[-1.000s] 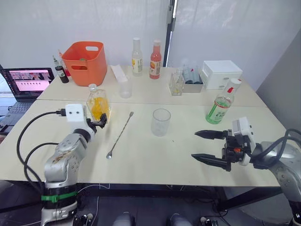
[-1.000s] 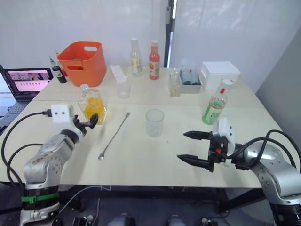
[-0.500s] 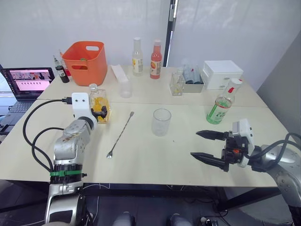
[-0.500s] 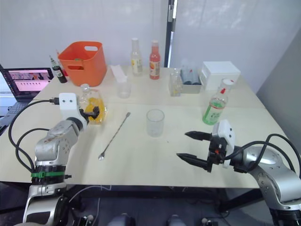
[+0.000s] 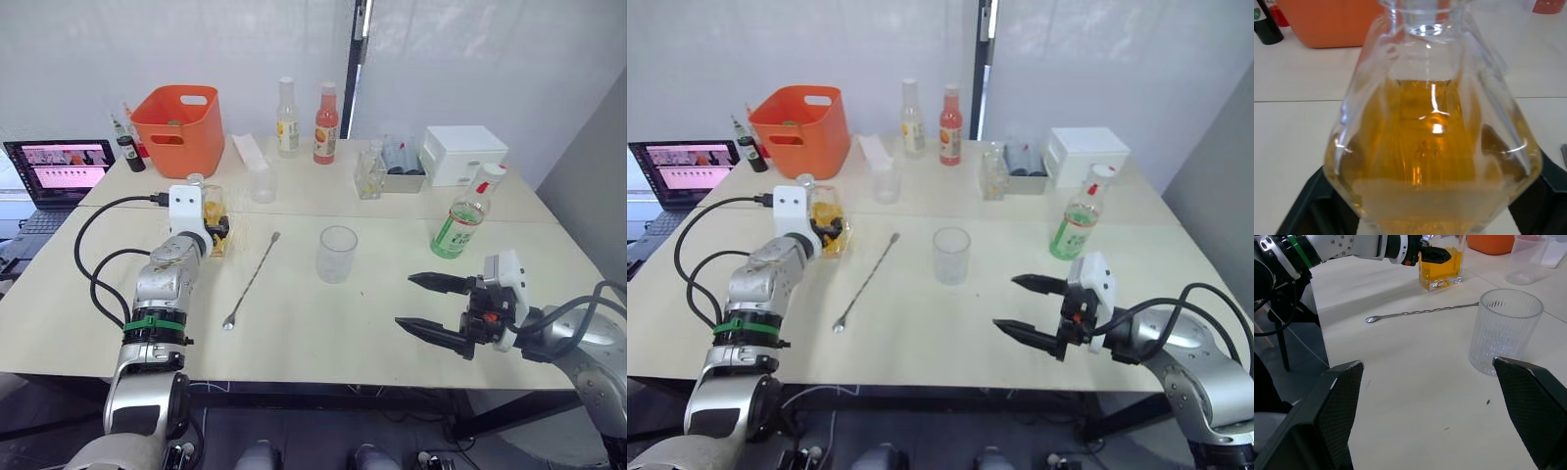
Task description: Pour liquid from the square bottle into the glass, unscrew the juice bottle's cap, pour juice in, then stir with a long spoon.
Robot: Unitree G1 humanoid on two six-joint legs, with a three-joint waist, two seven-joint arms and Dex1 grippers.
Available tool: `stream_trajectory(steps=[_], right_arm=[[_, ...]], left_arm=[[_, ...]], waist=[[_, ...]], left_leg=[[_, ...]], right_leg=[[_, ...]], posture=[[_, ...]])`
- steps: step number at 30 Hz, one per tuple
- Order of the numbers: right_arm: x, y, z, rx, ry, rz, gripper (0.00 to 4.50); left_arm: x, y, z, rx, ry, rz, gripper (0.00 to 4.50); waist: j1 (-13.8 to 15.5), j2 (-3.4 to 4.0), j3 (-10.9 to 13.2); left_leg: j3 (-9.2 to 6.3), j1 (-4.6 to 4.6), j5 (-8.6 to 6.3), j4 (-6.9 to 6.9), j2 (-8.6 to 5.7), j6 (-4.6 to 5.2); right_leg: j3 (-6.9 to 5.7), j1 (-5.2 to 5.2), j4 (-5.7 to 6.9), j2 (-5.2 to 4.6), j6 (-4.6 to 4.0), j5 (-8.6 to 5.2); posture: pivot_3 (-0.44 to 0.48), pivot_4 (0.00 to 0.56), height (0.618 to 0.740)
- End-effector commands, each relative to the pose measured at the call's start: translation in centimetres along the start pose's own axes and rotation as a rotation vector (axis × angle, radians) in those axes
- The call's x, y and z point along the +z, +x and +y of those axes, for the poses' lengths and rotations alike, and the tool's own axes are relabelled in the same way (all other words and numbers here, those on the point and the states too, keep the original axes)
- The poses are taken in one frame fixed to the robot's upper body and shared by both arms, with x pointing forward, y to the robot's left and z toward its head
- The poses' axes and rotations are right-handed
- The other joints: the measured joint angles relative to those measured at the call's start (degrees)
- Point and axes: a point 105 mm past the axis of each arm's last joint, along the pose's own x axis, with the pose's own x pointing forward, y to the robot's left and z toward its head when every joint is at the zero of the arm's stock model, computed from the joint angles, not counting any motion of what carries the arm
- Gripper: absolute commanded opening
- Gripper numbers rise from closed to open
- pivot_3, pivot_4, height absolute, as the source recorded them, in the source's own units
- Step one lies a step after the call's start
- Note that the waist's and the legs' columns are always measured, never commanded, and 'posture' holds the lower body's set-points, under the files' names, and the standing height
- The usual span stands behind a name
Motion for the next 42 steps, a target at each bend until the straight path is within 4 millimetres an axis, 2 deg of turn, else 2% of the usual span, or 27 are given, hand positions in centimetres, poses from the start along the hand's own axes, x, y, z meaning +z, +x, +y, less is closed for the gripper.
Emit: stream_trajectory(steps=[1, 6, 10, 17, 23, 27, 33, 36, 38, 42], right_arm=[[1.0, -0.2, 0.2, -0.007, -0.034, -0.024, 4.50], [1.0, -0.2, 0.2, -0.017, -0.034, -0.027, 4.50], [0.9, -0.3, 0.1, -0.034, -0.035, -0.027, 4.50], [0.7, -0.5, -0.1, -0.057, -0.031, -0.025, 4.50], [0.6, -0.4, -0.3, -0.062, -0.025, -0.029, 4.50], [0.6, -0.3, -0.8, -0.071, -0.022, -0.030, 4.50], [0.6, -0.5, -1.3, -0.080, -0.019, -0.030, 4.50], [0.6, -0.6, -1.4, -0.081, -0.018, -0.029, 4.50], [0.6, -0.6, -1.4, -0.082, -0.019, -0.028, 4.50], [0.8, -0.6, -1.4, -0.088, -0.029, -0.028, 4.50]], left_arm=[[2.4, 0.1, -0.1, -0.006, 0.008, -0.087, 2.77], [2.6, 0.3, 0.2, 0.000, 0.025, -0.107, 2.77], [3.5, 0.1, 1.3, -0.013, 0.062, -0.181, 2.77], [6.0, -2.0, 3.9, -0.155, 0.112, -0.369, 2.77], [7.6, -5.1, 3.8, -0.411, 0.168, -0.474, 2.77], [8.5, -8.5, 1.7, -0.732, 0.136, -0.488, 2.77], [7.0, -13.0, -2.2, -1.155, 0.130, -0.302, 2.77], [6.3, -14.5, -3.9, -1.284, 0.137, -0.234, 2.77], [5.3, -15.5, -5.7, -1.399, 0.173, -0.177, 2.77], [3.5, -15.5, -9.0, -1.514, 0.244, -0.163, 2.77]], waist=[[0.01, 0.00, 0.00], [0.04, 0.00, 0.00], [-0.10, 0.00, 0.00], [-0.71, -0.28, 0.17], [-0.31, -0.44, 0.26], [-0.15, -0.54, 0.32], [-0.43, -0.54, 0.32], [-0.45, -0.52, 0.33], [-0.47, -0.52, 0.34], [-0.15, -0.51, 0.33]], left_leg=[[0.00, 0.00, 0.00, 0.00, -0.01, 0.00], [0.00, 0.02, 0.01, 0.01, 0.00, -0.01], [0.00, 0.01, 0.01, 0.01, 0.01, -0.01], [-0.01, -0.31, 0.01, 0.01, 0.09, -0.01], [-0.03, -0.37, 0.00, 0.01, 0.08, 0.01], [-0.07, -0.38, 0.00, 0.08, 0.12, 0.01], [-0.08, -0.36, 0.00, 0.11, 0.16, 0.02], [-0.06, -0.31, 0.00, 0.12, 0.15, 0.02], [-0.06, -0.30, 0.00, 0.17, 0.20, 0.02], [-0.06, -0.30, 0.00, 0.23, 0.17, 0.02]], right_leg=[[0.00, 0.00, 0.00, -0.01, 0.01, 0.00], [0.00, 0.00, 0.03, 0.00, 0.01, 0.01], [0.00, -0.01, 0.03, 0.02, 0.01, 0.01], [-0.02, -0.33, 0.01, 0.08, -0.02, 0.02], [-0.09, -0.32, -0.04, 0.00, -0.02, 0.03], [-0.17, -0.26, -0.04, -0.02, -0.02, 0.02], [-0.15, -0.25, -0.03, 0.05, -0.02, 0.02], [-0.14, -0.23, 0.00, 0.09, -0.02, 0.02], [-0.12, -0.22, 0.00, 0.17, -0.02, 0.02], [-0.11, -0.18, -0.01, 0.17, -0.02, 0.02]], posture=[[0.000, 0.150, 0.715], [0.000, 0.150, 0.715], [0.000, 0.150, 0.715], [0.000, 0.150, 0.715], [0.000, 0.150, 0.715], [0.000, 0.150, 0.715], [0.000, 0.150, 0.715], [0.000, 0.150, 0.715], [0.000, 0.150, 0.715], [0.000, 0.150, 0.715]])
